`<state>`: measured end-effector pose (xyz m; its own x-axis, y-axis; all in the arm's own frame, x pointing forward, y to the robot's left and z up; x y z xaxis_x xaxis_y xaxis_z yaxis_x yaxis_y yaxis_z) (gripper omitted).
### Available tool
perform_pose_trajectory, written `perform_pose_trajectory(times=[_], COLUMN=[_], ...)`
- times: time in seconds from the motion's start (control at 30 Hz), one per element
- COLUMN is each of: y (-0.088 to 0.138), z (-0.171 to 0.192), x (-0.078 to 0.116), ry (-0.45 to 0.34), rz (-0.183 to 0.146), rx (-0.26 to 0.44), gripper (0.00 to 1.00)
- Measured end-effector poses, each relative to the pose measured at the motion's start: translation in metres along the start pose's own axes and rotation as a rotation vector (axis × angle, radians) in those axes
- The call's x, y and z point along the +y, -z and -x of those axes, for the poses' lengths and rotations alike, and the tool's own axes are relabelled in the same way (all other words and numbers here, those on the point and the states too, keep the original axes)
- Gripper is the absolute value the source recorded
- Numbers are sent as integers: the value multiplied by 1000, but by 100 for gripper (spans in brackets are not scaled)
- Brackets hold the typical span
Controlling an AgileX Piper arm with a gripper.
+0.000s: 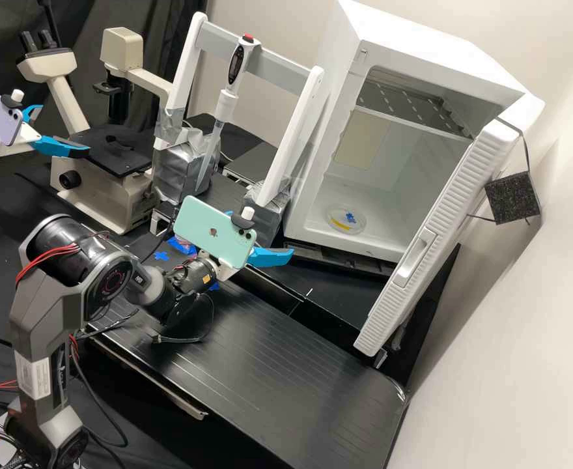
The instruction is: Move the petri dish to the microscope
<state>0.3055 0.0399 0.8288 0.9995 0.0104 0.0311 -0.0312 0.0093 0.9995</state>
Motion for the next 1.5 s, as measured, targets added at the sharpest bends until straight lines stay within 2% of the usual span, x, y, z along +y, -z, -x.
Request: perform_pose_trajectory(times=[0.3,0.43,0.7,0.8,0.97,1.17,1.3,1.5], y=[-1,-10,-31,-36,-45,-52,-60,-65], z=[0,11,41,42,21,-18,-44,-78], x=[0,9,59,77,104,122,131,135], ry=[-1,-4,-153,-227,-296,-307,-303,-235], rz=[0,1,-80,-84,-60,-48,-46,-54], rx=[-4,2,48,57,58,48,38,115], gripper=[100,100,100,100,100,100,100,100])
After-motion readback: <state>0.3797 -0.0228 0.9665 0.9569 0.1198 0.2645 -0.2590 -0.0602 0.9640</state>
